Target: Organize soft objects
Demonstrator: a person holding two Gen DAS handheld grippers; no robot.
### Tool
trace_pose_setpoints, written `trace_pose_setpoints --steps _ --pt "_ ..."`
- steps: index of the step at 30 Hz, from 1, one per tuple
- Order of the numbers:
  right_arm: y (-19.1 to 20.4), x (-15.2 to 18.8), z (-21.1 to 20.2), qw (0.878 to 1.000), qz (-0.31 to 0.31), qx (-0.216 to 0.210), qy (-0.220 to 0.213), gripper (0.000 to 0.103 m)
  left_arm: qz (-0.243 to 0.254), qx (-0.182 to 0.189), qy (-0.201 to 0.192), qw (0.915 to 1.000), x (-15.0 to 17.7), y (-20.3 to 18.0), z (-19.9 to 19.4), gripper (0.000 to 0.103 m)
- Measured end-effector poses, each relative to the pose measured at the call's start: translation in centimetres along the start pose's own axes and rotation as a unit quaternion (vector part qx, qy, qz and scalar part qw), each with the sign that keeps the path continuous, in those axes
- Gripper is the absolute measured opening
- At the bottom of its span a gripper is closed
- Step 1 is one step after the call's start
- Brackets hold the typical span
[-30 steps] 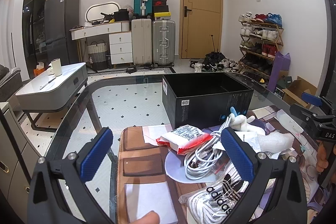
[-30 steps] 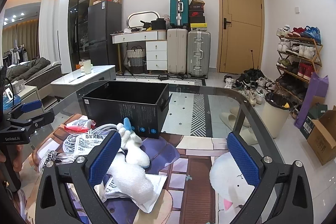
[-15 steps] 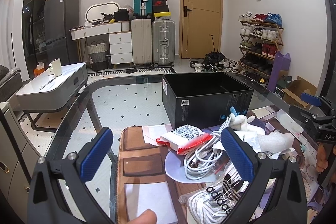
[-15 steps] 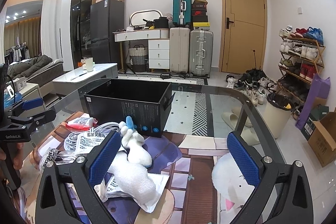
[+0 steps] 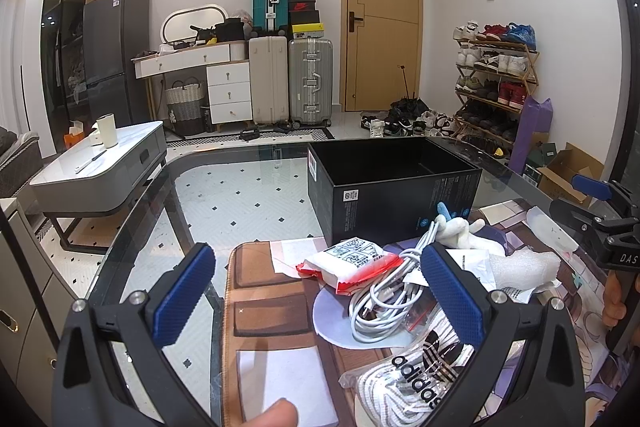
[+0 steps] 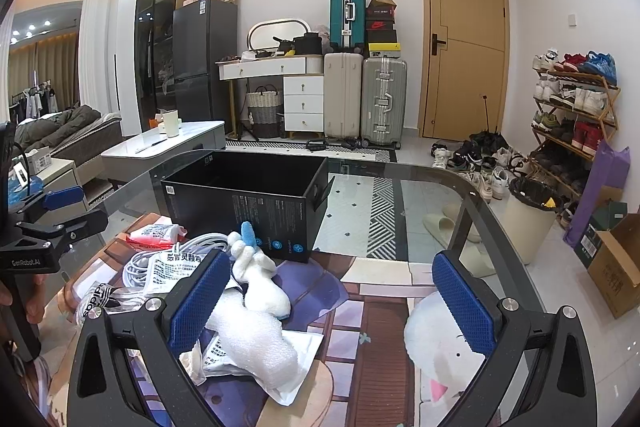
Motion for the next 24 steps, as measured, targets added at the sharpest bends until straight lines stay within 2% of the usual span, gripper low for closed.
trace_pose_setpoints --steps 24 --pt "-0.12 -0.03 -0.18 1.000 0.000 -0.001 0.003 0.103 -0.003 0.000 0.000 1.0000 0.11 0.03 0.07 0.103"
Point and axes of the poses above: each gripper's, at about its wrist camera, not at the fingertips, and z roughly the way its jaws point, y to its left, x to its underside, the point moved 7 cm from there along z, roughly the way its jaws point, and after that the axes turned 8 degrees about y, right-handed, at the moved point
